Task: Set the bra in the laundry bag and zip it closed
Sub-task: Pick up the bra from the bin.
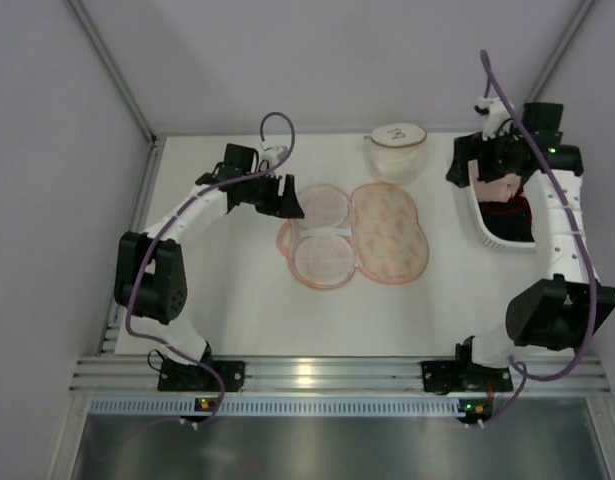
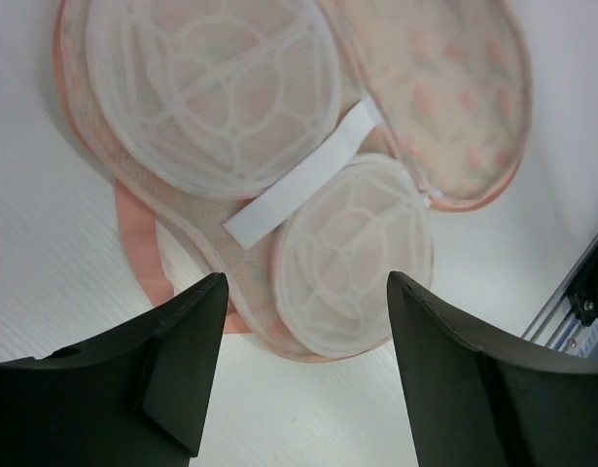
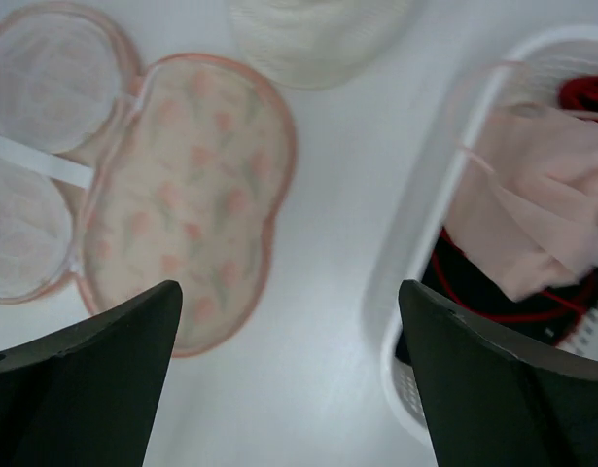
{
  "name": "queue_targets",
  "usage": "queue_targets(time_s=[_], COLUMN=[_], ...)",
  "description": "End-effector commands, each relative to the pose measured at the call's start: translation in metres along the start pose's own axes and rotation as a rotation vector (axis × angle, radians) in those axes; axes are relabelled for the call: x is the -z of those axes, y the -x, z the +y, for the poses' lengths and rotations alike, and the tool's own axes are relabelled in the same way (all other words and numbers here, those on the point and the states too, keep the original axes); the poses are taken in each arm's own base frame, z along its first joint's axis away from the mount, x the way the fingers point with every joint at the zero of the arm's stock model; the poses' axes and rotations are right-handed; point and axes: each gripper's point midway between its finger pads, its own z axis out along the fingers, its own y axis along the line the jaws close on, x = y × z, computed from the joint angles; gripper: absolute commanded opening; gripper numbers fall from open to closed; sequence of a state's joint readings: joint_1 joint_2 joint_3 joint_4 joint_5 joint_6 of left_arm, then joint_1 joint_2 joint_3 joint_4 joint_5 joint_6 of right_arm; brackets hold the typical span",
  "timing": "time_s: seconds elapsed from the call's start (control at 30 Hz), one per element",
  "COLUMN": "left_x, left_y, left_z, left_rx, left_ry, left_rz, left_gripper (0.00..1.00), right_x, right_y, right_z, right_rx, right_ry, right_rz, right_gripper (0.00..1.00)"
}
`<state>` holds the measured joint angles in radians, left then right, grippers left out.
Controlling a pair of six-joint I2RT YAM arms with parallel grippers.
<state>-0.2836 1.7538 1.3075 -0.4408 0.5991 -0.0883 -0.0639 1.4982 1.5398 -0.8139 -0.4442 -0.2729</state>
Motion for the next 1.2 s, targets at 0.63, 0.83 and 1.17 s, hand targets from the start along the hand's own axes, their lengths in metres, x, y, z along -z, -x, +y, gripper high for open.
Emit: queue_targets(time_s=[0.63,0.83,1.17], left_x=[0.059,0.053,0.053], left_y=[0.005,-0.003,-0.006], left_z=[-0.024,-0.016,-0.013], left_rx=[-0.042,-0.013,-0.004], left_ry=[-0.003,-0.003,-0.006], left_rz=[-0.107,-0.083,-0.078], left_gripper=[0.73,0.73,0.74], right_x=[-0.003,-0.013,-0.035], right_y=[-0.155,-0.189,-0.197], right_z=[-0.172,-0.174,-0.197], right_rx=[-0.254,-0.255,-0.272], right_ry=[-0.184,-0.202,-0.292], right_rz=[0.471,0.536,0.479], right_gripper=[0.63,0.64,0.48])
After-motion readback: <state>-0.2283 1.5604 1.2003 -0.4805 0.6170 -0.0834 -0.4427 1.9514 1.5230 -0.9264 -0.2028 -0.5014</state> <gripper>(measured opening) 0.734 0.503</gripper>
